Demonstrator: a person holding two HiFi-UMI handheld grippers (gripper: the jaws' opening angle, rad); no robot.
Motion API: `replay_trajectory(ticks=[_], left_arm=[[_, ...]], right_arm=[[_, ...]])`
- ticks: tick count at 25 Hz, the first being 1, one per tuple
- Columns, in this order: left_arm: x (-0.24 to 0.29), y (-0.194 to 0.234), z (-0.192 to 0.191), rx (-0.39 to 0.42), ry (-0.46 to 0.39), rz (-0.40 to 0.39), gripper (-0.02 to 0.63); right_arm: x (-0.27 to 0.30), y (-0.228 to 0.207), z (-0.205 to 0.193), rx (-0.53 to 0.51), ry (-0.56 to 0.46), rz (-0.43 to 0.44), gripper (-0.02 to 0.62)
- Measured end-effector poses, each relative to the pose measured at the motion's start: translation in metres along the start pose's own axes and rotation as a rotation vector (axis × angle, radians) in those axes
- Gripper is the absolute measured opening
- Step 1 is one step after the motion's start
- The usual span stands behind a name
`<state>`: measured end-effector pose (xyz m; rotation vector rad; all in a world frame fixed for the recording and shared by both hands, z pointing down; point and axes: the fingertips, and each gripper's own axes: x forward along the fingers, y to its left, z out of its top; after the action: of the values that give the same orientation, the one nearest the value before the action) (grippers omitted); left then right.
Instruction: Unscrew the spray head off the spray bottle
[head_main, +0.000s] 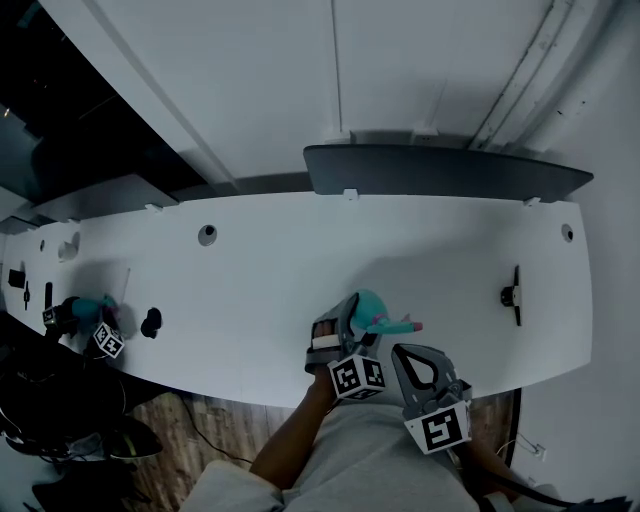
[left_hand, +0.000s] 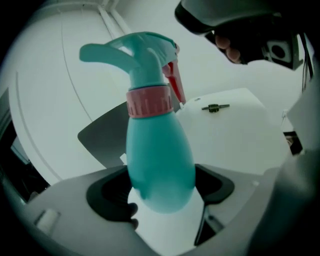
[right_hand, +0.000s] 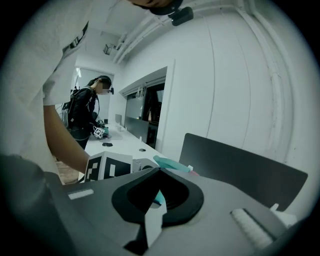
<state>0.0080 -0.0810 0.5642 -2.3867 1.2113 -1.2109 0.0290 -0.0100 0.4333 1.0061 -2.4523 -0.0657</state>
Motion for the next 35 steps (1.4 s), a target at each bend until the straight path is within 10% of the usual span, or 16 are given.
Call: replay_trajectory(ticks=[4,6,13,26,35], left_arm=[[-0.007,0.011,-0.006,0.043,0.027,0.055,0.382],[-0.01,0.015,-0.007,0.068,0.036,0.077,0.382],[-0.02,0.022,0.001,0.169,0.024,0.153,0.382],[-0.034,0.041,0.012,0.282,0.001,0.281,0.38],[-0.038,0.044,0.013,0.303,-0.005,0.317,0.379]], right_arm=[[-0.002,0.002,0.013,-0.325,0.047,-0.071,0.003],[0.0,0.002,0.013,-0.514,0.117,-0.086,0.225],[0.009,-0.006,0.014,-0.707,0.189,-0.071,0.222],[0.021,0.009,0.005,-0.782,0.252,0.024,0.1],[0.018,0.017,0.009,-0.65,0.253,0.102,0.089]])
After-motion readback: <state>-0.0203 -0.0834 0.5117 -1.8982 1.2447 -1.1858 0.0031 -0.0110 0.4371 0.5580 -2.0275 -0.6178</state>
